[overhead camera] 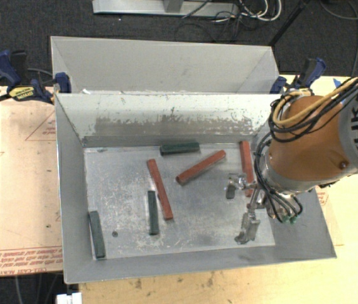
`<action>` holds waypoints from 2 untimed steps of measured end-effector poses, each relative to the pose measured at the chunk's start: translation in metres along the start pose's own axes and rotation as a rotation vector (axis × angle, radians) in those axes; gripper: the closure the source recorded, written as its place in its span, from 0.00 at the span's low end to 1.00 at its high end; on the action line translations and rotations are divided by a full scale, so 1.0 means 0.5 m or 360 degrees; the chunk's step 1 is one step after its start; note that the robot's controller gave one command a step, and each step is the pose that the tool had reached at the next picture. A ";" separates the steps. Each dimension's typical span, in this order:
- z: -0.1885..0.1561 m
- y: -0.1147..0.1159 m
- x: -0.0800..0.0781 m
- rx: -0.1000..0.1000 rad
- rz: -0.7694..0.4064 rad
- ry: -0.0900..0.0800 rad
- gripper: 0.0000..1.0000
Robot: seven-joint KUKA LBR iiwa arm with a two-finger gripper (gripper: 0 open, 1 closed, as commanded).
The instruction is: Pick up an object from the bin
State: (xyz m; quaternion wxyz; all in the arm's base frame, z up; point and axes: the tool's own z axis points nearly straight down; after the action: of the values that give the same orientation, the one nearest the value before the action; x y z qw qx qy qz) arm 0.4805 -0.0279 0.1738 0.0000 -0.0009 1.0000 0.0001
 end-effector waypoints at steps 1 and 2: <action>0.074 -0.167 -0.130 0.0003 0.0254 -0.0008 0.00; 0.046 -0.158 -0.237 0.0000 0.0216 -0.0015 0.00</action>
Offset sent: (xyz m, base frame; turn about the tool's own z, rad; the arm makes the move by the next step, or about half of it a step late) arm 0.0635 -0.0802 -0.0356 0.1545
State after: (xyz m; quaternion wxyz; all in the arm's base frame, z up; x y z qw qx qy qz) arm 0.5994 -0.1066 0.1509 0.0046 0.0671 0.9977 0.0001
